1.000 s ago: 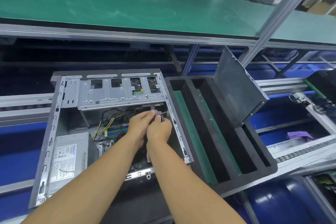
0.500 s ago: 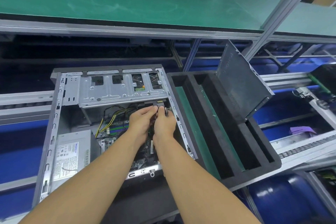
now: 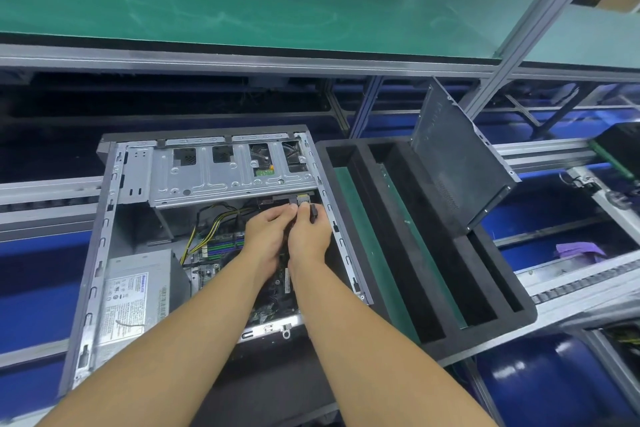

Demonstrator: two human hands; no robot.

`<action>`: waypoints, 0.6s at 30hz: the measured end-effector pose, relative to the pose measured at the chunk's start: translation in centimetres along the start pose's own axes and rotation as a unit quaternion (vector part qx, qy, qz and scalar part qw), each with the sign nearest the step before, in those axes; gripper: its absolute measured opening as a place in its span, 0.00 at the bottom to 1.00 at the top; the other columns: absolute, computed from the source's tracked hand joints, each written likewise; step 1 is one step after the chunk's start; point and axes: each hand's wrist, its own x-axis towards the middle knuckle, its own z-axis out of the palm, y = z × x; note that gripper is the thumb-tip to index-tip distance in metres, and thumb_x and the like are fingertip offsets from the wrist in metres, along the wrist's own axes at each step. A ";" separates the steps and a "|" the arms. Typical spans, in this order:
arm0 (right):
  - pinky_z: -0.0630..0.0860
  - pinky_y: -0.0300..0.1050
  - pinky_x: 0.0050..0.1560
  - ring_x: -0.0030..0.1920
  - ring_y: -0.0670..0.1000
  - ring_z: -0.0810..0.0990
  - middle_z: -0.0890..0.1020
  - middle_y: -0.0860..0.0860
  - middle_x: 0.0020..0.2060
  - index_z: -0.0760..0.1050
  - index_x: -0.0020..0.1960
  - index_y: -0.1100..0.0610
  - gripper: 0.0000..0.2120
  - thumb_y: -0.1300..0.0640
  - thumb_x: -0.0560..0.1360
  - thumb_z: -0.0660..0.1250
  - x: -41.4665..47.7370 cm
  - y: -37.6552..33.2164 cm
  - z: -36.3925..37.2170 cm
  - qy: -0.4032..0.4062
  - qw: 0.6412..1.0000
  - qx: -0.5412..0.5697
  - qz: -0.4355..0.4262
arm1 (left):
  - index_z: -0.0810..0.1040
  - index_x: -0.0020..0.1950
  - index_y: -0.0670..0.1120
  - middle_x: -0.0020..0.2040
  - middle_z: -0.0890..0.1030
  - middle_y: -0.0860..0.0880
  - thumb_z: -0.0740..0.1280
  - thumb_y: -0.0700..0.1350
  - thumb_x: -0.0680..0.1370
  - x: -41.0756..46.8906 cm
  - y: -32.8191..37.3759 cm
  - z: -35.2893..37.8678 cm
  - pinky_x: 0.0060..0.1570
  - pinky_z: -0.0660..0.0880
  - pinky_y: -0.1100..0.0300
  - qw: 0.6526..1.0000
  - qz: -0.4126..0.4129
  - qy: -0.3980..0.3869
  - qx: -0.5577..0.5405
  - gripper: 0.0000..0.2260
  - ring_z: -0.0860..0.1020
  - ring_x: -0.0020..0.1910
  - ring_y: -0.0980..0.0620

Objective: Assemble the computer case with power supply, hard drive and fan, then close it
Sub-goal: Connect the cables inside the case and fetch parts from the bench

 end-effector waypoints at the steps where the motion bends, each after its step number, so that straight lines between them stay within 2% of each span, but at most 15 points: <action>1: 0.74 0.39 0.42 0.40 0.46 0.79 0.82 0.49 0.40 0.77 0.45 0.53 0.10 0.56 0.83 0.62 0.0 0.0 0.0 0.000 1.000 -0.002 -0.002 | 0.86 0.52 0.45 0.47 0.87 0.46 0.73 0.43 0.76 0.1 0.0 0.0 0.43 0.80 0.57 1.000 0.000 0.000 0.005 0.06 0.85 0.46 0.49; 3: 0.73 0.37 0.41 0.41 0.47 0.79 0.82 0.49 0.40 0.77 0.45 0.54 0.09 0.55 0.83 0.62 0.0 0.0 0.0 -0.002 1.000 -0.004 0.000 | 0.85 0.52 0.45 0.48 0.87 0.46 0.73 0.43 0.76 0.1 0.0 -0.1 0.46 0.81 0.55 1.000 0.000 0.001 0.008 0.06 0.85 0.48 0.48; 7: 0.76 0.42 0.45 0.43 0.49 0.81 0.84 0.52 0.43 0.77 0.45 0.54 0.11 0.51 0.83 0.62 0.1 -0.1 0.1 -0.015 1.000 0.008 0.022 | 0.86 0.52 0.46 0.49 0.86 0.46 0.74 0.44 0.76 0.1 0.0 -0.2 0.52 0.81 0.50 1.000 0.000 -0.003 0.016 0.07 0.84 0.51 0.47; 11: 0.78 0.49 0.46 0.43 0.52 0.81 0.83 0.53 0.40 0.76 0.44 0.53 0.11 0.52 0.83 0.60 0.0 -0.4 0.3 -0.026 0.998 0.024 0.047 | 0.87 0.50 0.46 0.47 0.87 0.45 0.74 0.43 0.76 0.1 0.0 -0.2 0.46 0.81 0.54 1.000 0.003 0.000 0.010 0.05 0.85 0.49 0.46; 14: 0.77 0.46 0.44 0.42 0.51 0.81 0.83 0.53 0.40 0.75 0.42 0.52 0.11 0.54 0.83 0.60 0.0 -0.4 0.3 -0.020 0.999 0.025 0.039 | 0.86 0.50 0.45 0.47 0.87 0.45 0.73 0.42 0.76 0.1 0.0 -0.1 0.46 0.80 0.54 1.000 0.005 0.006 0.008 0.05 0.85 0.49 0.46; 18: 0.75 0.44 0.43 0.41 0.50 0.80 0.82 0.51 0.39 0.74 0.42 0.52 0.12 0.55 0.83 0.60 -0.1 -0.3 0.1 -0.016 0.999 0.018 0.023 | 0.86 0.53 0.45 0.48 0.86 0.45 0.73 0.42 0.76 0.1 0.0 0.0 0.53 0.81 0.50 1.000 0.007 0.006 0.015 0.07 0.84 0.50 0.45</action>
